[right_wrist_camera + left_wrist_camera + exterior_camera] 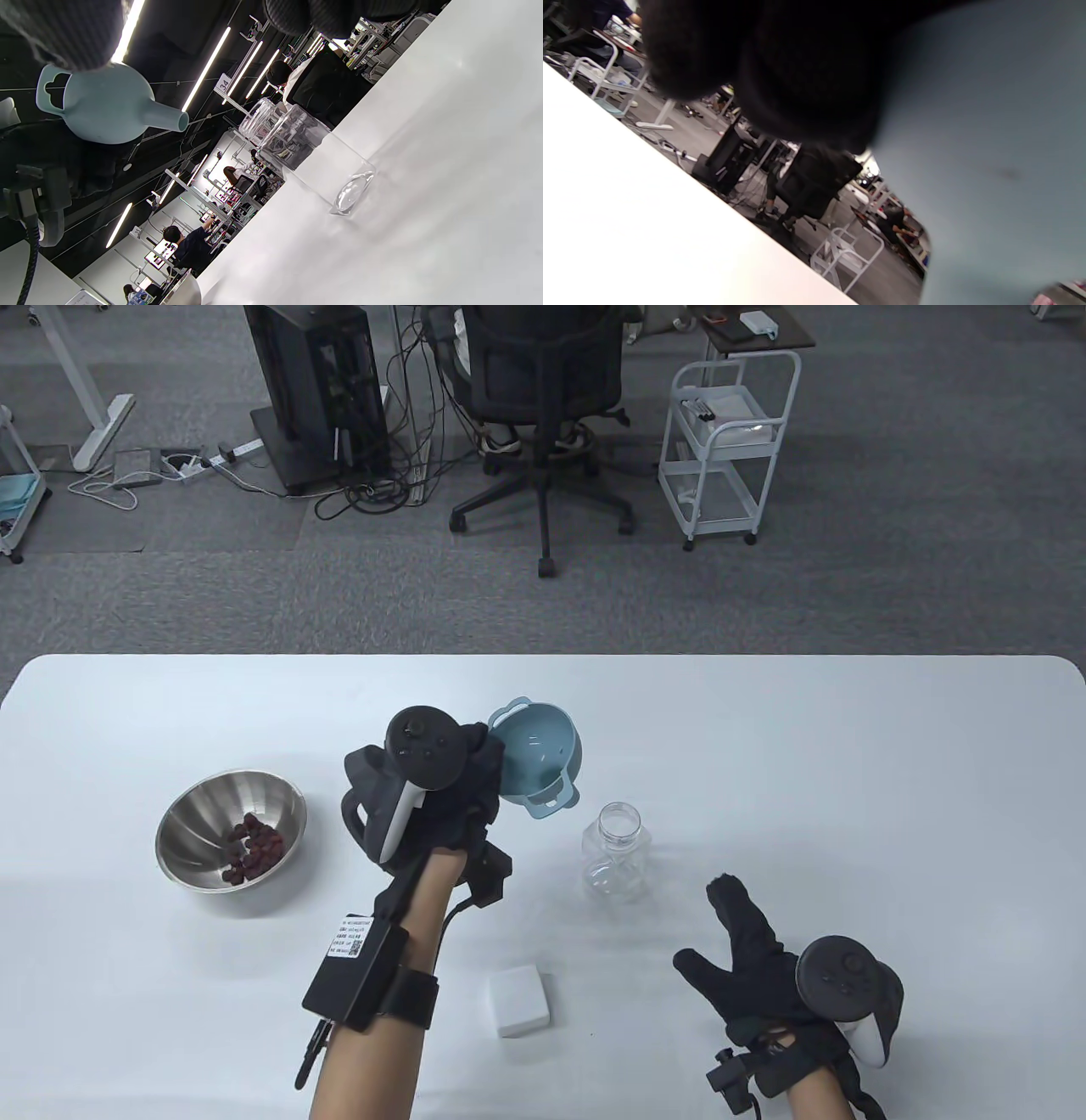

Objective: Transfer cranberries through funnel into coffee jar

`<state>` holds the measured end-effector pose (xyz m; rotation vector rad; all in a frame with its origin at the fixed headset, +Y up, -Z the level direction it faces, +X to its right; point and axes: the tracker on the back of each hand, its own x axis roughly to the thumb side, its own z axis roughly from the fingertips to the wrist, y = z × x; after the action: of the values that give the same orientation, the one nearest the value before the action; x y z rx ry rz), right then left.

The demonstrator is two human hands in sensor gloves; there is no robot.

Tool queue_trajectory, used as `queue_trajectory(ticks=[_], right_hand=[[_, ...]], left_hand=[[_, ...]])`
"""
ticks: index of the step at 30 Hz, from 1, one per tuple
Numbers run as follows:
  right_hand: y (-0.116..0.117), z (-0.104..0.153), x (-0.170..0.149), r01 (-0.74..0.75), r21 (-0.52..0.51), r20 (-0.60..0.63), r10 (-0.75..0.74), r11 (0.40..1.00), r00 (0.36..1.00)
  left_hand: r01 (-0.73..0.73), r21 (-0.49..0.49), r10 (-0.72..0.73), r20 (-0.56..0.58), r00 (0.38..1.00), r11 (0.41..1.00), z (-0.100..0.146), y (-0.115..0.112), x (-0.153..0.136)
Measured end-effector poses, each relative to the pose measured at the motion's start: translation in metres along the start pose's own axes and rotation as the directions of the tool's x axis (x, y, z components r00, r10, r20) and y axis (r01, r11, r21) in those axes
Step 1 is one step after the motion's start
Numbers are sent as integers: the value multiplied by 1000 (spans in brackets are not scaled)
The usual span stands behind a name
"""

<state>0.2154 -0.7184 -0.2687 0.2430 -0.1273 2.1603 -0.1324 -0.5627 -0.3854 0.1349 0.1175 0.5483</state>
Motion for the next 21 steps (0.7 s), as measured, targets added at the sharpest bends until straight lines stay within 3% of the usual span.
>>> queue_trajectory(ticks=[21], right_hand=[[-4, 2, -2, -5, -16, -12, 5, 1000, 1000]], left_hand=[[248, -43, -244, 91, 966, 968, -6, -70, 55]])
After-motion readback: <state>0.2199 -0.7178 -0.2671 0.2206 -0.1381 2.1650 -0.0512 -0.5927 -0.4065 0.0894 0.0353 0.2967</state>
